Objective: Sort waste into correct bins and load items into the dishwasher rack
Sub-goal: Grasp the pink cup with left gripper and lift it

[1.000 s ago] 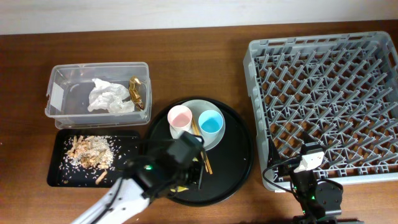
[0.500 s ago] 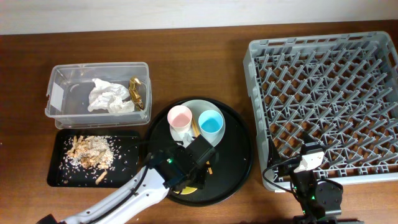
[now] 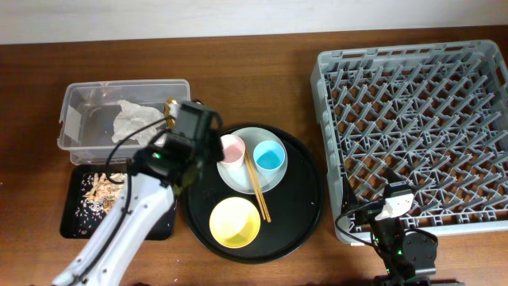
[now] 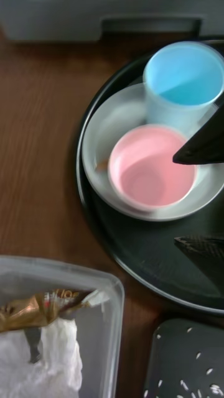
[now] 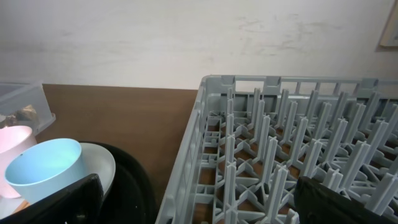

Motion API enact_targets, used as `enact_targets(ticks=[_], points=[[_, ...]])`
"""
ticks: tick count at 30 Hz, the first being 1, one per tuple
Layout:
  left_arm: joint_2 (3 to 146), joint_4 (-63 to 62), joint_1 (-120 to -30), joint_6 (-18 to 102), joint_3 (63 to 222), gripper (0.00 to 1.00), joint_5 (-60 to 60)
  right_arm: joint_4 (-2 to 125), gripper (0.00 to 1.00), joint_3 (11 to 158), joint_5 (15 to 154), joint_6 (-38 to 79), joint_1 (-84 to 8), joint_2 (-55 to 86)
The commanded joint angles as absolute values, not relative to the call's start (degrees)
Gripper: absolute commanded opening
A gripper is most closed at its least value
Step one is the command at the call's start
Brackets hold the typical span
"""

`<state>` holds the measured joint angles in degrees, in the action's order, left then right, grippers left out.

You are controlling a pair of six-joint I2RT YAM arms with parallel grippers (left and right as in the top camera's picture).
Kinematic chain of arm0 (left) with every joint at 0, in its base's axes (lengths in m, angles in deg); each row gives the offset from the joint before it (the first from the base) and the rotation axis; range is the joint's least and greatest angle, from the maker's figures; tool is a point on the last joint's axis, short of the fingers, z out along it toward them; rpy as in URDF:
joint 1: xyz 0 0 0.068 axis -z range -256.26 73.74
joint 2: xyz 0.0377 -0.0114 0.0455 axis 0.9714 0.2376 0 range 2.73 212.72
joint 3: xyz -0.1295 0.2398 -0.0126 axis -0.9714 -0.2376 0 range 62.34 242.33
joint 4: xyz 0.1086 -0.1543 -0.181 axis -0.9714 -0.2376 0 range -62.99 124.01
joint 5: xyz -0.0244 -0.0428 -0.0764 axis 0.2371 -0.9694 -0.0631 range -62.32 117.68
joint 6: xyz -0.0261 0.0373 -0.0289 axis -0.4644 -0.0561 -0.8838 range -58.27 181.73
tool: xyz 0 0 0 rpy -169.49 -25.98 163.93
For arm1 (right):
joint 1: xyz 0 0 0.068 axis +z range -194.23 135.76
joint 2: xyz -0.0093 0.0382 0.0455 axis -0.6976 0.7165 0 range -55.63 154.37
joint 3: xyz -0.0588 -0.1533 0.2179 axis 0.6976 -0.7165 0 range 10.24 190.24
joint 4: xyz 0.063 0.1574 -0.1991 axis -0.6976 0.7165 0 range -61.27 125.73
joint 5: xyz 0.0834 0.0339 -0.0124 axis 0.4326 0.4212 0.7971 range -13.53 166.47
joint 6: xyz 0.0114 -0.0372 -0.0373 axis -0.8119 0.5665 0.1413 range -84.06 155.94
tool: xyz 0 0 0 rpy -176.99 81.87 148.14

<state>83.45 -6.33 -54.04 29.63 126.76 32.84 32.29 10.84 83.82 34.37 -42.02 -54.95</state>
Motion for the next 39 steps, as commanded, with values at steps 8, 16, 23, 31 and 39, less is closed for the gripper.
enact_targets(ticks=[8,16,23,31,39], points=[[97.6,-5.17,-56.18,33.35,127.41,0.29,23.49,32.61,0.98,10.56,83.36,33.74,-42.39,-55.43],[99.23,-3.66,-56.2,33.35,127.57,0.06,24.01,32.61,0.99,10.56,83.36,33.74,-42.39,-55.43],[93.42,-3.66,-56.18,33.35,129.71,0.0,23.95,32.61,0.99,10.56,83.36,33.74,-42.39,-55.43],[82.84,-5.54,-62.21,37.3,132.62,0.0,-3.63,32.59,0.99,10.56,83.52,33.72,-42.39,-55.43],[82.21,-5.41,-73.8,45.63,132.62,0.0,-40.79,28.92,0.99,10.56,94.18,24.74,-42.39,-55.43]])
